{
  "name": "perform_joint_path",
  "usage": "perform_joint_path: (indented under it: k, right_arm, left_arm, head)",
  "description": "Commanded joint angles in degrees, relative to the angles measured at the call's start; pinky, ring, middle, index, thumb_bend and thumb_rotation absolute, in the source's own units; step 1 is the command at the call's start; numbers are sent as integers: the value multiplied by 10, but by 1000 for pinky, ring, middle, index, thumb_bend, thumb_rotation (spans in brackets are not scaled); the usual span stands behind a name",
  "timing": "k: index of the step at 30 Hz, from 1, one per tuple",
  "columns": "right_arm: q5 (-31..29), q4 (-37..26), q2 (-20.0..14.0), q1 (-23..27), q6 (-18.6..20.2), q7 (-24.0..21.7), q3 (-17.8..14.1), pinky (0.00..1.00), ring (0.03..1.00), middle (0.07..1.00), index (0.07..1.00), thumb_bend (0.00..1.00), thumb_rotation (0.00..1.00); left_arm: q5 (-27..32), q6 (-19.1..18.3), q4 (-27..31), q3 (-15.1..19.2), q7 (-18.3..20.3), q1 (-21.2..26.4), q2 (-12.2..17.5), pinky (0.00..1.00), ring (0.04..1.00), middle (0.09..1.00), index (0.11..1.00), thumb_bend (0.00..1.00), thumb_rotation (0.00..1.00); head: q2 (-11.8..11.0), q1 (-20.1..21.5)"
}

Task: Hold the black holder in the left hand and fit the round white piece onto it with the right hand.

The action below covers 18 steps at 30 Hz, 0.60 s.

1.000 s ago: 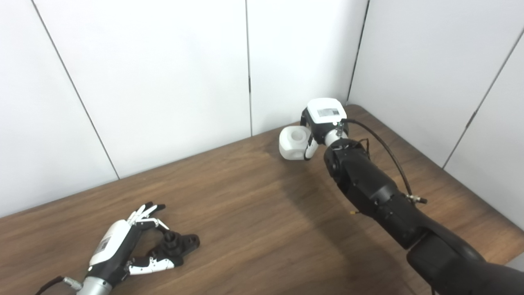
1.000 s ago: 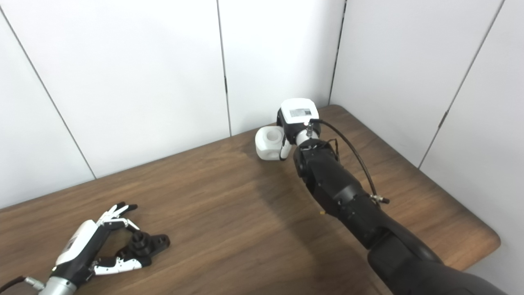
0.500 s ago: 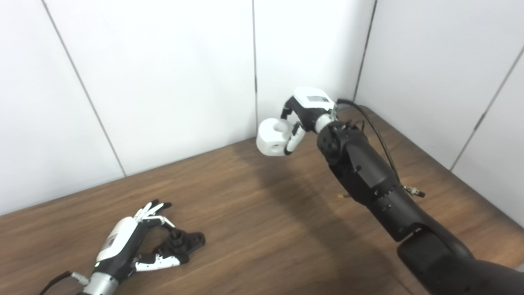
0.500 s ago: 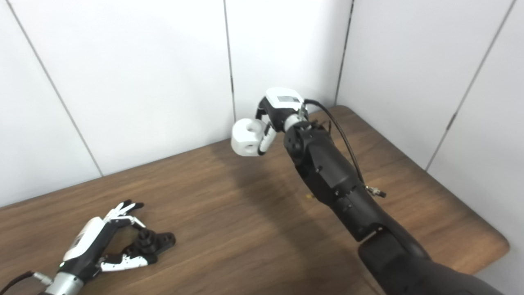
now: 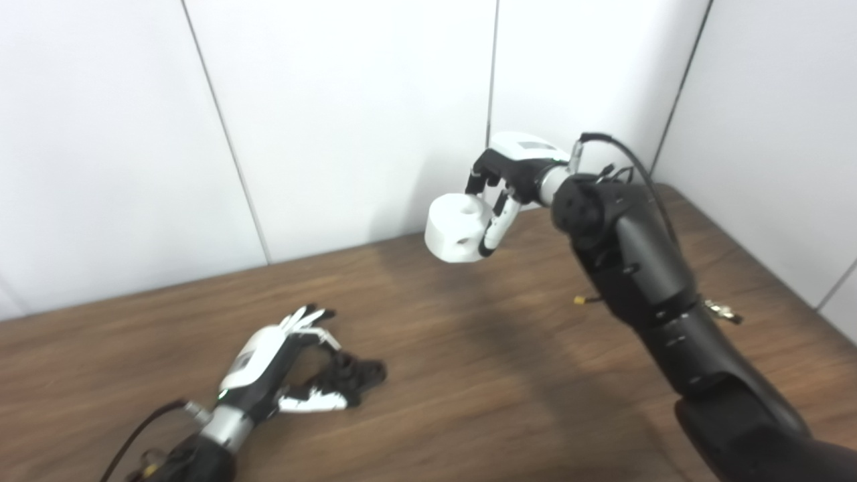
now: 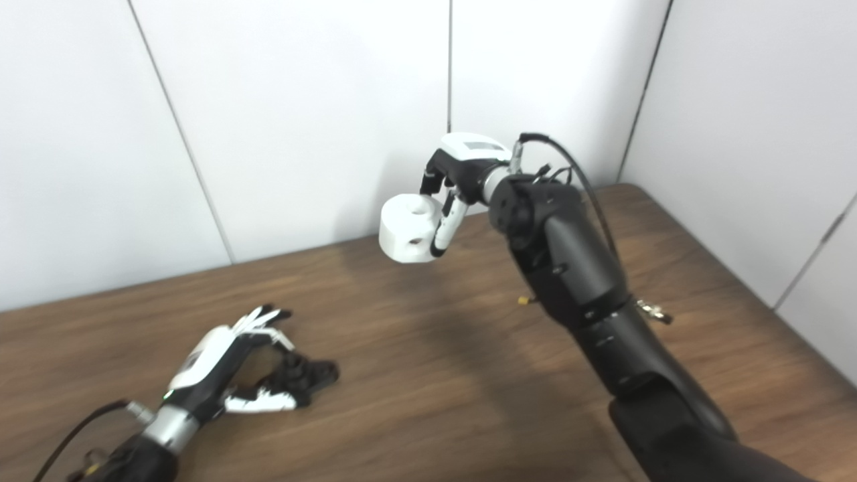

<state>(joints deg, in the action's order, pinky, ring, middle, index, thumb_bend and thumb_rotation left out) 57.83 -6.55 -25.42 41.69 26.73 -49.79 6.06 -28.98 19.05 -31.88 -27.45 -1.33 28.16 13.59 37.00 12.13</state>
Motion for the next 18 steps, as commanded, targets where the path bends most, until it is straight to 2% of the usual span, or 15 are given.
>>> perform_joint_path:
  k: [1, 6, 12, 18]
  right_arm:
    - [11, -30, 2, 39, 2, -16, -14, 725, 776, 732, 480, 525, 133]
    - [-6, -52, 10, 32, 2, -27, -10, 739, 775, 726, 481, 524, 132]
    - [-30, -62, 18, 19, 1, -10, 1, 722, 757, 714, 481, 524, 132]
    - [-42, -74, 25, 3, -2, 14, 30, 686, 752, 713, 480, 524, 134]
  left_arm:
    - [-31, -52, -32, -37, 47, -55, -26, 1000, 1000, 919, 481, 525, 63]
    - [-27, -70, -20, -39, 55, -54, -35, 1000, 1000, 927, 481, 525, 61]
    - [-32, -78, -22, -42, 49, -50, -44, 1000, 1000, 922, 481, 525, 62]
    - [-33, -77, -28, -41, 43, -46, -52, 998, 1000, 917, 480, 525, 62]
  head:
    - [6, -12]
    - [18, -39]
    - [27, -63]
    - [32, -77]
